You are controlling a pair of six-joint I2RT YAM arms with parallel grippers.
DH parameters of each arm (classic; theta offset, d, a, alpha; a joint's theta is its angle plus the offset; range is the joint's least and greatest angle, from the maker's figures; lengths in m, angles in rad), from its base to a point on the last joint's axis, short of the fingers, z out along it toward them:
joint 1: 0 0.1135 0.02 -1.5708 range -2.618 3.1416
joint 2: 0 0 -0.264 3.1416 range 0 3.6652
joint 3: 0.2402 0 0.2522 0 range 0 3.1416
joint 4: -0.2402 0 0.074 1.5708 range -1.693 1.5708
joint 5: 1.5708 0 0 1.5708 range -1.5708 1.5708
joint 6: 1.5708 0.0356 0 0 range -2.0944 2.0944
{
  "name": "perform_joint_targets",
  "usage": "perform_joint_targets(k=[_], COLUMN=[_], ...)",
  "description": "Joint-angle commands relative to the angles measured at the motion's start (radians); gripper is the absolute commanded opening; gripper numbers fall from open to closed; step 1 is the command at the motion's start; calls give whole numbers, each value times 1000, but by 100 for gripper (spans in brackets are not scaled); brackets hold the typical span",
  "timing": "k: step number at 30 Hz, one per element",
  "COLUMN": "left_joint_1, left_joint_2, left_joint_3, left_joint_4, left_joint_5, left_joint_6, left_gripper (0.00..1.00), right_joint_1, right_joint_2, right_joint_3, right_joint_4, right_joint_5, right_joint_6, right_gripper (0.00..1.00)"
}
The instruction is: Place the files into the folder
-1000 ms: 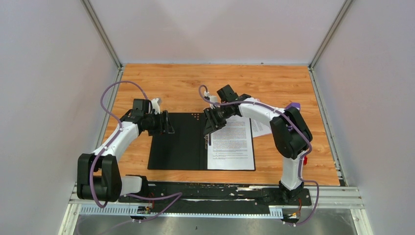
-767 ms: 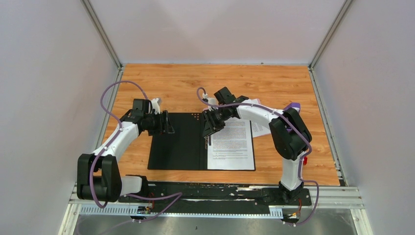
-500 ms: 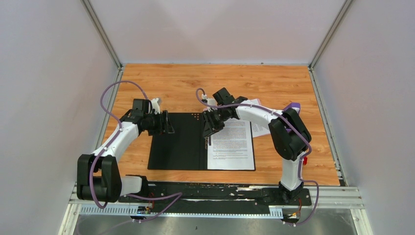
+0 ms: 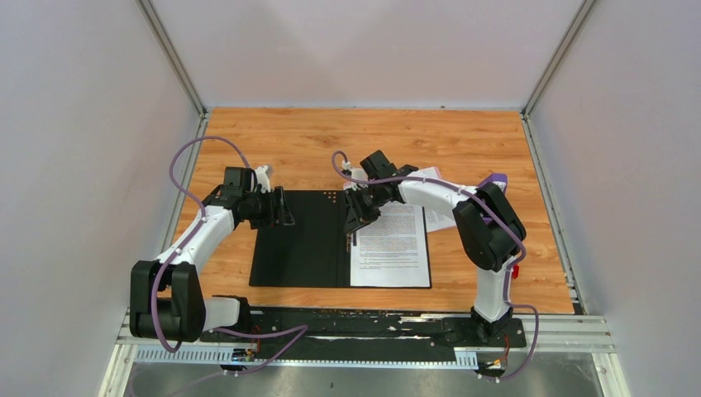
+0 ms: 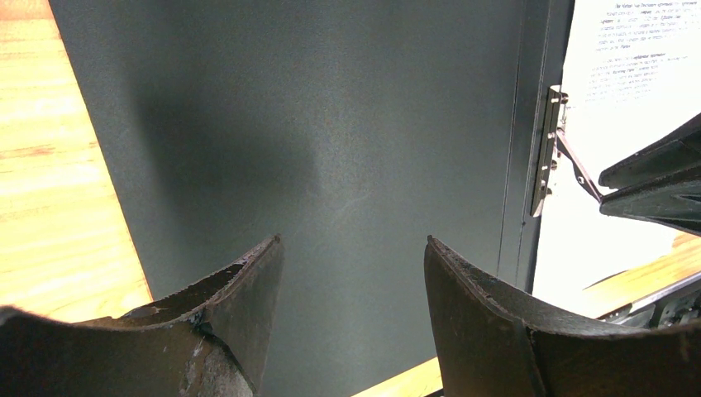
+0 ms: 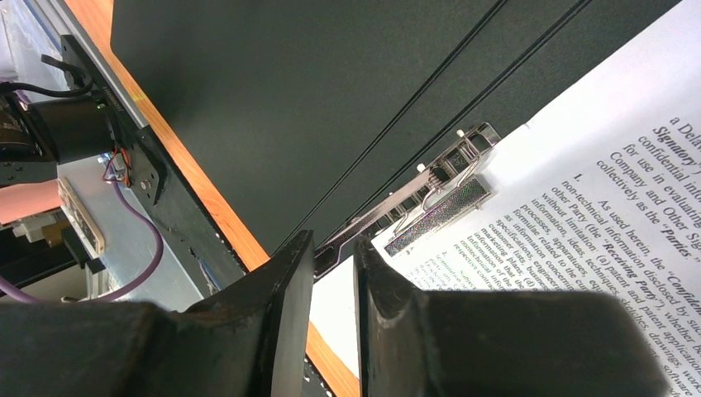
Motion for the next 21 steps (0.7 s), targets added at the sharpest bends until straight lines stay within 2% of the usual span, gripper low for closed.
perform_joint_targets(k=[1, 9, 14, 21], left_joint_1=[-2, -2, -2, -8], left_joint_2=[-29, -26, -23, -15], left_joint_3=[10, 11, 13, 21], left_joint_4=[6, 5, 5, 13], left_joint_5=[-2, -9, -11, 1], left_joint_6=[19, 17, 17, -1], left_gripper=[70, 70, 70, 70], right_joint_1=[12, 25, 36, 76], right_joint_2=[-23, -15, -21, -18], right_joint_3=[-17, -37, -59, -114], right_joint_4=[22, 21, 19, 28], right_joint_5=[25, 62, 127, 235], right_joint_6=[3, 3, 3, 6], right_gripper=[23, 18, 11, 9])
